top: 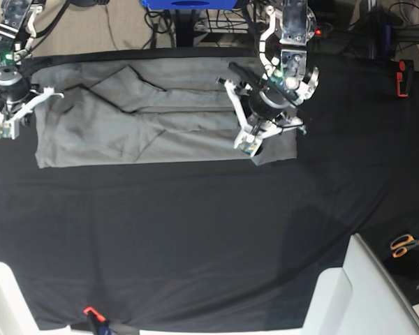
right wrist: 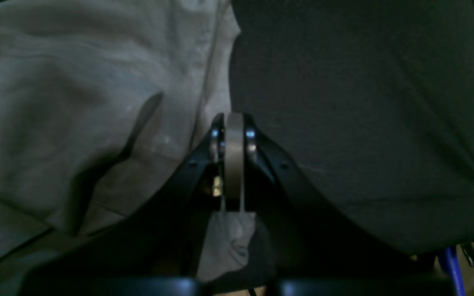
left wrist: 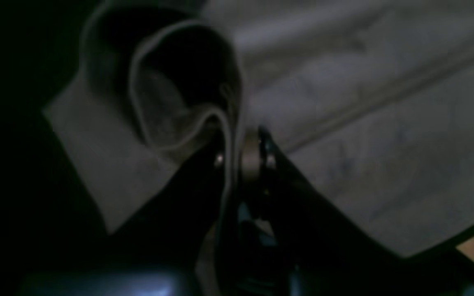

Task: Fold the T-shirt properly
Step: 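Fold the strip's end over toward the right gripper with the left gripper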

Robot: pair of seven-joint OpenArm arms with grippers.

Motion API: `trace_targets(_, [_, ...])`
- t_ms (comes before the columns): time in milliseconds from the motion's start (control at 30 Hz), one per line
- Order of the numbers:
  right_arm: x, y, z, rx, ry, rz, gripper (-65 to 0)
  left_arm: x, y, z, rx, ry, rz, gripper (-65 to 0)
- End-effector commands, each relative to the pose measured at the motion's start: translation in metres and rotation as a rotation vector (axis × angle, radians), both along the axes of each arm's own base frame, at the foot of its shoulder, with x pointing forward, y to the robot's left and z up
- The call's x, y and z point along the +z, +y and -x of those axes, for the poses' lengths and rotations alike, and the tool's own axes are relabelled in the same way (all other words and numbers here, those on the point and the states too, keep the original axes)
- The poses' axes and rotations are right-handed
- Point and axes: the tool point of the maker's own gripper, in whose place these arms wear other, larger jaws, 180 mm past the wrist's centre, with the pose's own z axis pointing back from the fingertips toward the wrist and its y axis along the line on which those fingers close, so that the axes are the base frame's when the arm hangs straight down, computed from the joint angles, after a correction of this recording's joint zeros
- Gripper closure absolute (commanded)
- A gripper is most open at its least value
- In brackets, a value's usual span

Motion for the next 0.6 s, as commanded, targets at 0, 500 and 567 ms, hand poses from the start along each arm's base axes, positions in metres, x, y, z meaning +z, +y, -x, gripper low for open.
trace_targets(0, [0.010, -0.005, -0.006, 0.001, -0.041, 0.016, -0.2, 0.006, -0.015, -0.007, -0.024, -0.027, 0.033, 0.0])
trace_targets(500, [0.011, -0.006, -0.007, -0.001, -0.043, 0.016, -0.2, -0.006, -0.062, -0.013, -0.093, -0.011, 0.047, 0.0])
trace_targets(567, [0.011, -0.006, -0.007, -0.001, -0.043, 0.016, -0.2, -0.010, -0.066, -0.011, -0.105, 0.002, 0.046, 0.0])
